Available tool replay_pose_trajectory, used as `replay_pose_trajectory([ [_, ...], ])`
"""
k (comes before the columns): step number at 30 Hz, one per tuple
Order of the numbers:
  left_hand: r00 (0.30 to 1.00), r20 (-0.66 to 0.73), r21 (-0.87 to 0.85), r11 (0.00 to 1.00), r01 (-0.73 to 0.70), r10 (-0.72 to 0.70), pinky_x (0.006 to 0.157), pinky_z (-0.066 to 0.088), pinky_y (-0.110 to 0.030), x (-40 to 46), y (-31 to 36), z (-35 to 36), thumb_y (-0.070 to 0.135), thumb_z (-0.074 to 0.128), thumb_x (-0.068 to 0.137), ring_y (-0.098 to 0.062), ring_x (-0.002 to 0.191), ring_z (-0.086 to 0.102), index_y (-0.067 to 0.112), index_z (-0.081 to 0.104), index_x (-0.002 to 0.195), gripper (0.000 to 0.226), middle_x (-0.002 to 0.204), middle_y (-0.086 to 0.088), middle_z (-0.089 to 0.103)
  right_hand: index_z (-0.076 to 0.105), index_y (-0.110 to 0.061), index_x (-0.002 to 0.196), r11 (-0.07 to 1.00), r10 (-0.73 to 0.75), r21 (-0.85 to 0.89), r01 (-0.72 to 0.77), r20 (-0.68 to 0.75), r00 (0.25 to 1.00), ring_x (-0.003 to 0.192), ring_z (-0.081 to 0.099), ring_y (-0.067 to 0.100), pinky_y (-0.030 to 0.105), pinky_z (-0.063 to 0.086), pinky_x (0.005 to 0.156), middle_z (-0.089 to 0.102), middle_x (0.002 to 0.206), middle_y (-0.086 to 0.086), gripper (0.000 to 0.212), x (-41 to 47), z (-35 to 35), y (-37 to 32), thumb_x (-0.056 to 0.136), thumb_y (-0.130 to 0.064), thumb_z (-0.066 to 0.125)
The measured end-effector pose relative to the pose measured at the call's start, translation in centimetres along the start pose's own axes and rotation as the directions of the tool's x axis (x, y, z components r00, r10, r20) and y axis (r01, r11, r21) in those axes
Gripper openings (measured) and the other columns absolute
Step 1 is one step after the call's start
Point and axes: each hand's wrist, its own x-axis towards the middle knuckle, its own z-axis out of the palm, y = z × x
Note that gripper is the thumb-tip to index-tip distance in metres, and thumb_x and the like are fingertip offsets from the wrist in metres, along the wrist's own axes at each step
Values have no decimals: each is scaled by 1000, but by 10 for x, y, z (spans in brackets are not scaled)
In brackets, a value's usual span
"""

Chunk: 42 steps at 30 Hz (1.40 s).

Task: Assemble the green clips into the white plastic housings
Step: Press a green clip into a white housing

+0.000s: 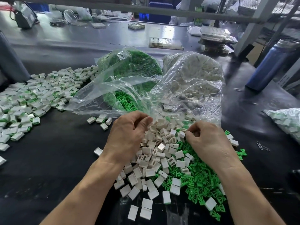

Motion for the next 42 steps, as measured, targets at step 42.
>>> replay_pose_trajectory([
  [42, 992, 111, -422, 907, -1, 53, 71, 61, -28, -7, 10, 16, 27, 80, 89, -22, 82, 71, 24, 75, 99, 12, 93, -2, 75, 76, -8, 100, 465, -256, 858, 220, -108, 961, 71, 71, 15, 22, 58, 61, 78, 89, 6, 17, -22, 15, -29, 84, -14, 77],
])
